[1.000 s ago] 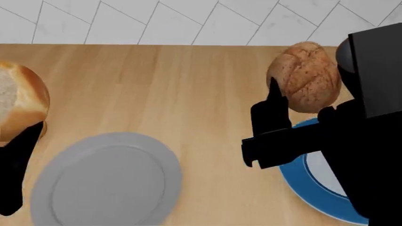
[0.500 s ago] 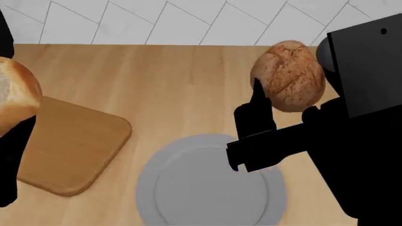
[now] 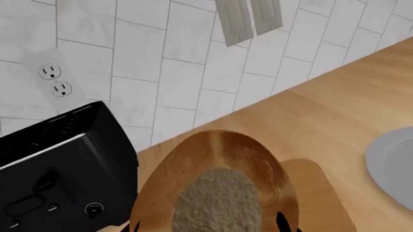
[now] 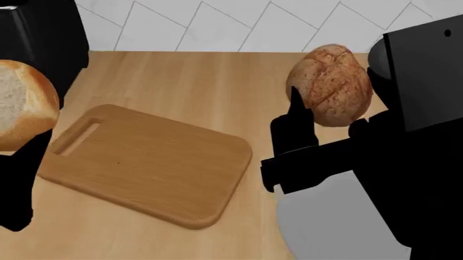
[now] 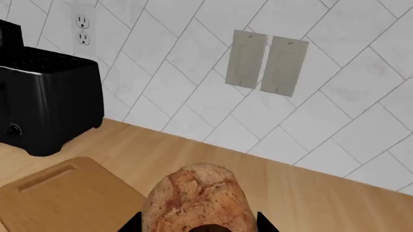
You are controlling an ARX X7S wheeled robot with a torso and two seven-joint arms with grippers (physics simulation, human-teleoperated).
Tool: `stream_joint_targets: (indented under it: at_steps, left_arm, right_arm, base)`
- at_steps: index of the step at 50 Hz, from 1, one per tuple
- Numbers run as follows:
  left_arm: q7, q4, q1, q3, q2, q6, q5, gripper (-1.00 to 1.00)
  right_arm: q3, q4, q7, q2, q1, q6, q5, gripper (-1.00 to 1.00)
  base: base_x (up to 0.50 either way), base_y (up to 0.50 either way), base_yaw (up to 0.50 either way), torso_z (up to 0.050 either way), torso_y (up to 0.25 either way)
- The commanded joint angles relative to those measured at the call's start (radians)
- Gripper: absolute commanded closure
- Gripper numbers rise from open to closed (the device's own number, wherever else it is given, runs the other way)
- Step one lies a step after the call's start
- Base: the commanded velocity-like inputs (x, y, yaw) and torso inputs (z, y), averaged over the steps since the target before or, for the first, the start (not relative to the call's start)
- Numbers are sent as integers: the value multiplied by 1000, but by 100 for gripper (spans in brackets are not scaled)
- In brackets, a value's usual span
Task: Place all breads on the cutting board.
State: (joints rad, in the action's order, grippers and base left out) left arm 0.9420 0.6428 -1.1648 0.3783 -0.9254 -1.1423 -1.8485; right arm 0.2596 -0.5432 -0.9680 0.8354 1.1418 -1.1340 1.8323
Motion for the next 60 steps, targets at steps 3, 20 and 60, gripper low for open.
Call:
stream_joint_targets:
  at_steps: [3, 20, 60]
  left_arm:
    - [7, -17, -37, 9, 46, 16, -3, 100]
    - [0, -2, -8, 7, 36, 32, 7, 100]
    - [-54, 14, 68, -8, 15, 68, 69, 100]
  right_arm:
    - [-45, 0, 56, -8, -41, 22, -68, 100]
    - [-31, -10, 59, -18, -41, 29, -95, 100]
    - [115, 102, 157, -125, -138, 8, -181, 100]
  base:
    - [-1, 500, 0, 0, 0]
    - [49, 88, 0, 0, 0]
    - [336, 1, 0, 0, 1]
